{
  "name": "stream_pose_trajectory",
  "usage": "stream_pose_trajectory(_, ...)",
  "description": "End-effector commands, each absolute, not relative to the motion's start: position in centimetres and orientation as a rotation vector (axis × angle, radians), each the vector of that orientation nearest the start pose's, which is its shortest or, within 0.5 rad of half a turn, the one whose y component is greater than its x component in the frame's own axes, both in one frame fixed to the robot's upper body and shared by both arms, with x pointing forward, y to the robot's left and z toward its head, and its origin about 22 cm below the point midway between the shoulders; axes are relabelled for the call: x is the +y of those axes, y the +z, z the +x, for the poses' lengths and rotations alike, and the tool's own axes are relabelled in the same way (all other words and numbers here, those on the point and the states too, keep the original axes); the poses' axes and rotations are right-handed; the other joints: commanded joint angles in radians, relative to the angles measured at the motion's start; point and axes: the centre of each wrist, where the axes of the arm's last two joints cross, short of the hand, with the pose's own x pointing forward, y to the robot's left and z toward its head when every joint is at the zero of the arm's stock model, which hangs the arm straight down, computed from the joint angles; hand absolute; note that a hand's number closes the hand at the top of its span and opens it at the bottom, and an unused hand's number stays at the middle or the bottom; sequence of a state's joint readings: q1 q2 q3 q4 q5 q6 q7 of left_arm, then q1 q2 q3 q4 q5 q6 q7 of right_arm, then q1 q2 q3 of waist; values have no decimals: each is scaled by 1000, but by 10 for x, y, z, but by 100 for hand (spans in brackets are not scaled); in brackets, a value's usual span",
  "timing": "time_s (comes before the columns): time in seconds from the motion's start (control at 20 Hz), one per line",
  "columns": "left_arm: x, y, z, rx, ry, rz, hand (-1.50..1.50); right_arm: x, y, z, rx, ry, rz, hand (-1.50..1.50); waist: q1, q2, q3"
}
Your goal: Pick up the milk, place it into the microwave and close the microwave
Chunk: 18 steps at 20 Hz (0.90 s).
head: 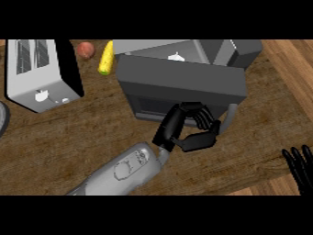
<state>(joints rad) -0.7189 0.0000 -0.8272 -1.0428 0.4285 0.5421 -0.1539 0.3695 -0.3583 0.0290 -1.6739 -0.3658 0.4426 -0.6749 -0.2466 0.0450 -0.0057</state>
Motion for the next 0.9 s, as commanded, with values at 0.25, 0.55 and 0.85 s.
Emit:
stream_pose_trajectory(0.25, 6, 55, 335, -1737, -286, -255, 150, -322, 5, 146, -1995, 154, 548, -150, -61, 23, 0)
stream_pose_trajectory(0.55, 9, 60, 352, -1747, -226, -227, 150, -321, 18, 146, -2006, 155, 569, -150, -99, 32, 0)
stream_pose_trajectory(0.85, 10, 65, 360, -1768, -203, -226, 150, -326, 28, 148, -2009, 172, 589, -150, -115, 39, 3)
